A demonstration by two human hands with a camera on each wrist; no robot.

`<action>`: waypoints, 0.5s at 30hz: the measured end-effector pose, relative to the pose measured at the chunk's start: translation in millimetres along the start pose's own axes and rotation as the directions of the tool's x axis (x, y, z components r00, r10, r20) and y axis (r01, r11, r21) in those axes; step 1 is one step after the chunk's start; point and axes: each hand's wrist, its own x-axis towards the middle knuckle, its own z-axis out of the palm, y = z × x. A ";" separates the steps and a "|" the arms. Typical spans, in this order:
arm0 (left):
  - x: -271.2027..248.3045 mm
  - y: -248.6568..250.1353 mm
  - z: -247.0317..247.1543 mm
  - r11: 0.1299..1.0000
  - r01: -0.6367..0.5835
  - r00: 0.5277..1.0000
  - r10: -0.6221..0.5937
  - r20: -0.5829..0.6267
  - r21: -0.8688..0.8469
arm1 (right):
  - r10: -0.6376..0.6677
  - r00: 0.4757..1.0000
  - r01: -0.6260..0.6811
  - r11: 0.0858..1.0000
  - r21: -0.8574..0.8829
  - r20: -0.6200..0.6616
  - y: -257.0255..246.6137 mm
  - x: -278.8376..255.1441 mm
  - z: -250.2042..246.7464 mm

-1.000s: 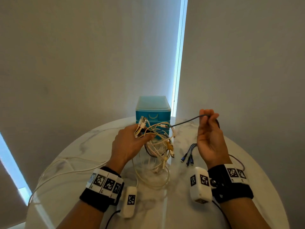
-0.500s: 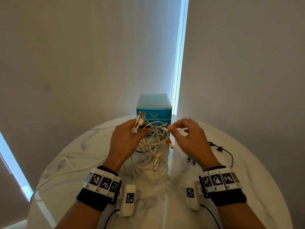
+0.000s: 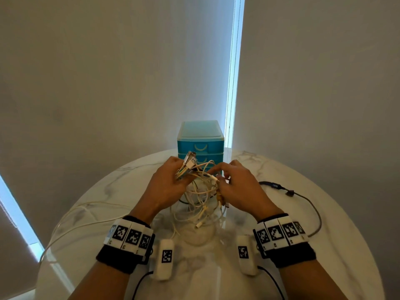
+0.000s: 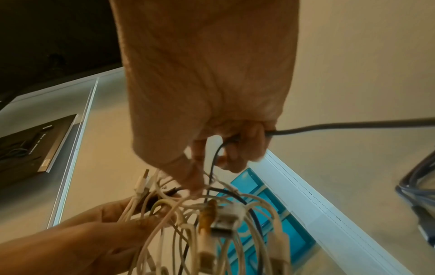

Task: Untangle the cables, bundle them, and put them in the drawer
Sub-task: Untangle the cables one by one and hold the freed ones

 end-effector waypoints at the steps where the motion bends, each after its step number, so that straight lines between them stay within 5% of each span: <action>1: 1.0 -1.3 0.6 0.999 0.024 1.000 -0.024 -0.001 0.022 | -0.028 0.999 0.028 1.000 -0.002 -0.015 -3.0 -1.4 -1.8; 6: 1.8 -3.8 -1.8 0.999 0.045 0.999 -0.044 -0.028 0.024 | -0.063 0.994 0.064 0.998 0.017 -0.089 -7.8 -0.1 -3.6; 10: 4.7 -10.3 -9.9 0.982 0.176 0.965 -0.184 -0.188 -0.062 | 0.055 0.936 0.040 0.965 0.259 -0.348 -1.8 -0.3 -11.8; 12: 5.3 -11.2 -11.6 0.968 0.236 0.945 -0.250 -0.210 -0.086 | 0.165 0.931 -0.030 0.923 0.383 -0.325 0.6 1.3 -13.4; 15: 3.4 -10.3 -14.9 0.947 0.271 0.926 -0.305 -0.222 -0.171 | 0.299 0.947 -0.198 0.828 0.525 -0.115 0.0 4.0 -14.8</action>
